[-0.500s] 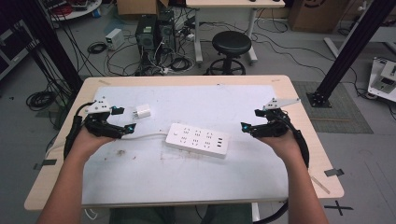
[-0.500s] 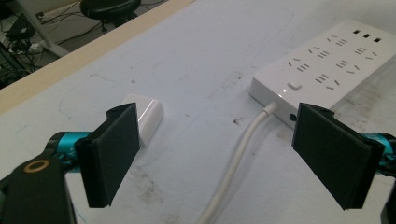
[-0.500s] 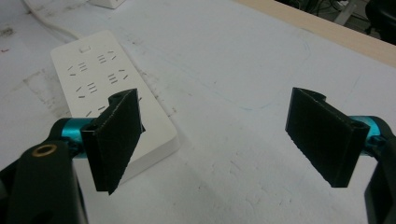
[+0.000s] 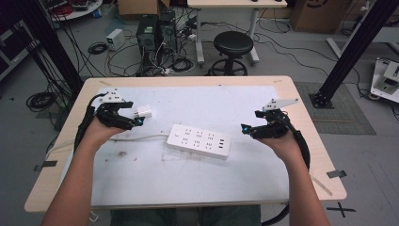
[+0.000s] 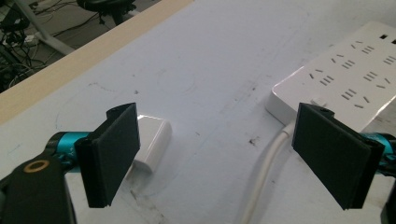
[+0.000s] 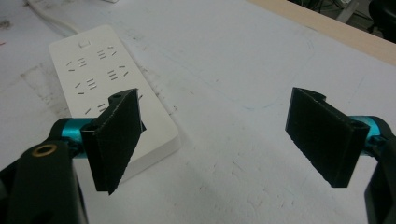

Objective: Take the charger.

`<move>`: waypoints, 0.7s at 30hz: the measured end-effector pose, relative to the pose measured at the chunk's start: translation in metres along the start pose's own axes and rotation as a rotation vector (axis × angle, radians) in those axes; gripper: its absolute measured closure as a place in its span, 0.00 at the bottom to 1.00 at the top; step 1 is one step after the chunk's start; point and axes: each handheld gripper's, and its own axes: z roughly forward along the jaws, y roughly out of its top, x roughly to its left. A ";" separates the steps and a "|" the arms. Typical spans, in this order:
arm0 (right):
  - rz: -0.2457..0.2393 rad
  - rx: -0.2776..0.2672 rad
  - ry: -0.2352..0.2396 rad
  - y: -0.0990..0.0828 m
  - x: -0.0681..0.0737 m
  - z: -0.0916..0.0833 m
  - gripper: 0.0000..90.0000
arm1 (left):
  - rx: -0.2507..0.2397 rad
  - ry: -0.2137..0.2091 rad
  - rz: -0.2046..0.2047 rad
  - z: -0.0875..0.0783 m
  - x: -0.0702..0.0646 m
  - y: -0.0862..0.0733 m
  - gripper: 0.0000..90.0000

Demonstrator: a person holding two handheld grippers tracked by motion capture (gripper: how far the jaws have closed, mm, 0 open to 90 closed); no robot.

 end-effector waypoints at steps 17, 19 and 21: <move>0.001 0.019 -0.003 -0.001 0.005 -0.001 0.21 | 0.162 0.023 -0.001 0.055 0.042 -0.003 0.17; 0.003 0.020 -0.005 0.000 0.006 -0.001 0.21 | 0.188 0.012 0.006 0.060 0.046 -0.004 0.17; 0.003 0.019 -0.004 0.000 0.006 -0.001 0.21 | 0.188 0.012 0.006 0.060 0.046 -0.004 0.17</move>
